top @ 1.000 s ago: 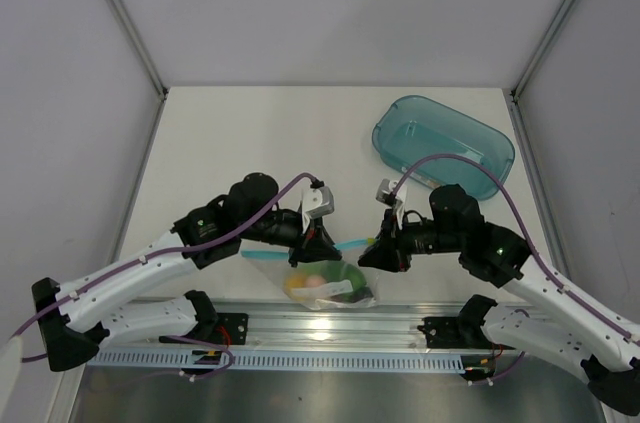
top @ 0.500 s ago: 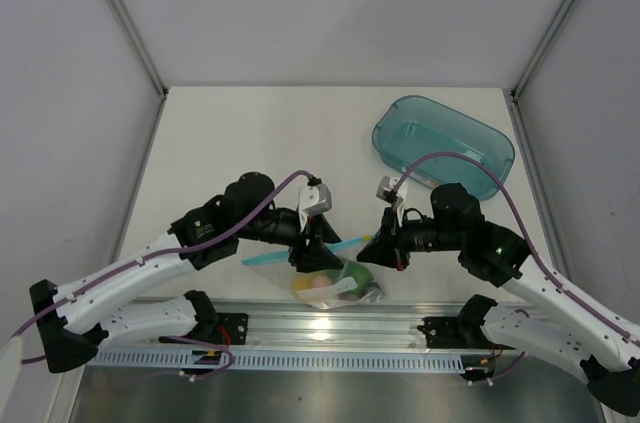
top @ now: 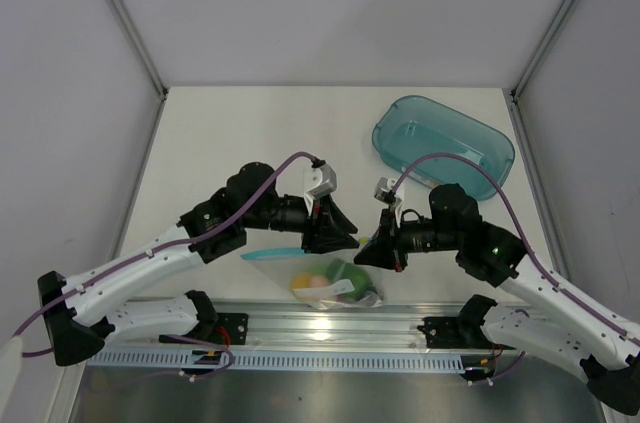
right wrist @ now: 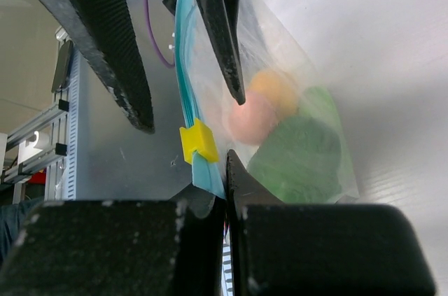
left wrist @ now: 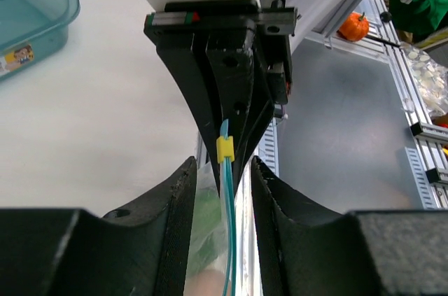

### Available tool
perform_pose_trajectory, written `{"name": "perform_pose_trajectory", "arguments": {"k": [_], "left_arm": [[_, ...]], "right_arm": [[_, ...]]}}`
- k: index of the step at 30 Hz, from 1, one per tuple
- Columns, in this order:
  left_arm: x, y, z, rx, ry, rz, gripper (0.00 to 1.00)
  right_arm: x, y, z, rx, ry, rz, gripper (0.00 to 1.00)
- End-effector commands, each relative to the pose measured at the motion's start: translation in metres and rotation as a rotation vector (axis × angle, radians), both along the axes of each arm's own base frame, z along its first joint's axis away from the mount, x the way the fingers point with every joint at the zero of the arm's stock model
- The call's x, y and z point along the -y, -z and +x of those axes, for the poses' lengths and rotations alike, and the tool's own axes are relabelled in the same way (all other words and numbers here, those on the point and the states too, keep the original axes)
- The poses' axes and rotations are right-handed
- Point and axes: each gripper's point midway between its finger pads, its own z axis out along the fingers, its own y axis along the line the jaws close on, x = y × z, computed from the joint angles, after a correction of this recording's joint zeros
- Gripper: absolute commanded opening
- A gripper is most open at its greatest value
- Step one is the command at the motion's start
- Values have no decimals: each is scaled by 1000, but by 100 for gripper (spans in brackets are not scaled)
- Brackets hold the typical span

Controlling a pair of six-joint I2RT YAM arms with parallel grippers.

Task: Place the food in the zip-top bag and seal the zipper
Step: Zip the zipper food storage bag at the center of the board.

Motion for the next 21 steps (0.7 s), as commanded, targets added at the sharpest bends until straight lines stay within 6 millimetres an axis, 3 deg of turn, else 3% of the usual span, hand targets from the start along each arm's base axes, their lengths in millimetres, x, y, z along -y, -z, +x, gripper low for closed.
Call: {"name": "perform_pose_trajectory", "arguments": {"k": [1,21], "left_arm": [[3,-31,4,44,-17,-98,40],[12,-17,1,-5,29,-59,36]], "right_arm": [[-5,-13,0,31,-19,57,0],[-8,-10,2,18,-13,49,0]]}}
